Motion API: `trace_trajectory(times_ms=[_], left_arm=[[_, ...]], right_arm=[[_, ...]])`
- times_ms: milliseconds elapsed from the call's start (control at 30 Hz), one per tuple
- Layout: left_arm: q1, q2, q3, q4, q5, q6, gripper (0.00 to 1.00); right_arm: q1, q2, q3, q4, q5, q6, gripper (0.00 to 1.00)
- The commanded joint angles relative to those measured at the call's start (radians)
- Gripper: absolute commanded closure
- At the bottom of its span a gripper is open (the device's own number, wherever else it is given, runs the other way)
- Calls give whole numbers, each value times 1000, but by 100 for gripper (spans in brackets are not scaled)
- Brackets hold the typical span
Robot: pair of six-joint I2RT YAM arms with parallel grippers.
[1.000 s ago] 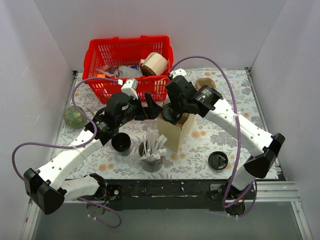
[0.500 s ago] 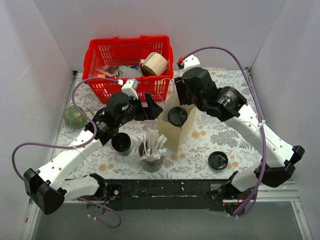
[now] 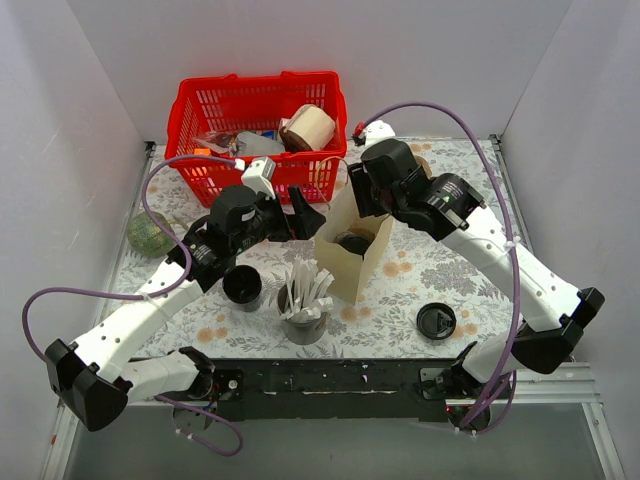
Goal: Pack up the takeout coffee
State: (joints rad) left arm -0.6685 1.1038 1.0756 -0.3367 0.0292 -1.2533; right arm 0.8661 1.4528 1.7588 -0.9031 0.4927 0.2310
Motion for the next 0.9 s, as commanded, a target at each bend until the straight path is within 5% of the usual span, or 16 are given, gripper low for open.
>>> trace_trajectory(times_ms=[0,867], left_arm=[[3,-35,35,-7,11,5,2],[3,105,132,-9,35,54,2]], right_arm=[[-38,-20,-10,55,-65,1,46],[-188,-31,-120,155,-325,-50,42]])
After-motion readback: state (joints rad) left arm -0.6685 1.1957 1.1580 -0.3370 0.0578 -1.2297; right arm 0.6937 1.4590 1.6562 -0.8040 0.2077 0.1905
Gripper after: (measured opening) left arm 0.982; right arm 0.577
